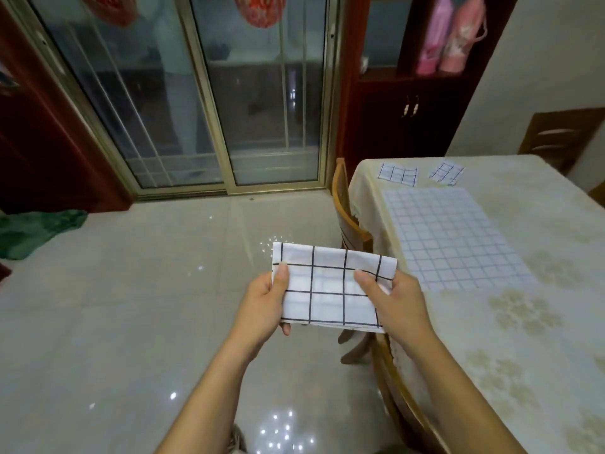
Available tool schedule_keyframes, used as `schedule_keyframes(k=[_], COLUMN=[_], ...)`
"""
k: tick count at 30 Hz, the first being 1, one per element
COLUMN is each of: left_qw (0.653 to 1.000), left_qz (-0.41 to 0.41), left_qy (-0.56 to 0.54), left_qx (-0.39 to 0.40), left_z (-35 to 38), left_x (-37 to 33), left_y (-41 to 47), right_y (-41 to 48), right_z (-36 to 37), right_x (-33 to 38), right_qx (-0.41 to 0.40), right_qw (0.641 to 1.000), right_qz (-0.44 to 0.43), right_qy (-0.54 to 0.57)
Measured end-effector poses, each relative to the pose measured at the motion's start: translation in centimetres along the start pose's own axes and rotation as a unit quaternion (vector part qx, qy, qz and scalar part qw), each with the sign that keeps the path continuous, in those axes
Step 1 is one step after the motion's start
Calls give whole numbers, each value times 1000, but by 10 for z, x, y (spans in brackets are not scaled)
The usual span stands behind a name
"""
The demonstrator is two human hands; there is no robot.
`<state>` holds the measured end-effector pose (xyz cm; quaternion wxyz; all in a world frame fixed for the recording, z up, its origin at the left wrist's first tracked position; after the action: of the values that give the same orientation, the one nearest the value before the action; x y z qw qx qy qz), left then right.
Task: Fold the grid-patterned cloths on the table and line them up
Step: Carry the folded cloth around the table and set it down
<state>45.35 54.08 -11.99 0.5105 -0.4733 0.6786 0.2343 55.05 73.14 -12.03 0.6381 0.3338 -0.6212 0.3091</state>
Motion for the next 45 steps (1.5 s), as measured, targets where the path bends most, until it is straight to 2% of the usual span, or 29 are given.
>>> schedule_keyframes(k=[8, 12, 20, 24, 29, 35, 45], left_qw=[996, 992, 979, 974, 979, 980, 971], left_qz=[65, 97, 97, 105, 97, 108, 102], left_qy=[10, 29, 70, 114, 131, 119, 77], left_qx=[53, 77, 164, 167, 122, 117, 203], left_z=[-106, -129, -90, -81, -86, -68, -30], left_x=[-30, -40, -55, -67, -106, -142, -151], left_y=[127, 187, 305, 386, 494, 602, 801], right_y=[98, 136, 218, 306, 427, 548, 703], right_z=[105, 133, 115, 117, 130, 113, 112], right_x=[30, 33, 14, -12, -14, 1, -15], right_qx=[-68, -110, -191, -197, -166, -189, -276], right_qw=[996, 992, 981, 980, 985, 982, 957], right_qz=[-45, -55, -27, -12, 2, -27, -17], right_qy=[-22, -23, -10, 11, 53, 3, -87])
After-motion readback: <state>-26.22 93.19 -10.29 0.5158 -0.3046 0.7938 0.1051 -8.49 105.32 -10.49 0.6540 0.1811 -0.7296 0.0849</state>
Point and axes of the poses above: each hand's wrist, its own y-axis towards the middle knuckle, its own z-axis out of the palm, x = y × z, the point moved 2 cm from there along y, towards the middle knuckle, and after that the axes turned 13 degrees about y, right-handed, at the moved point
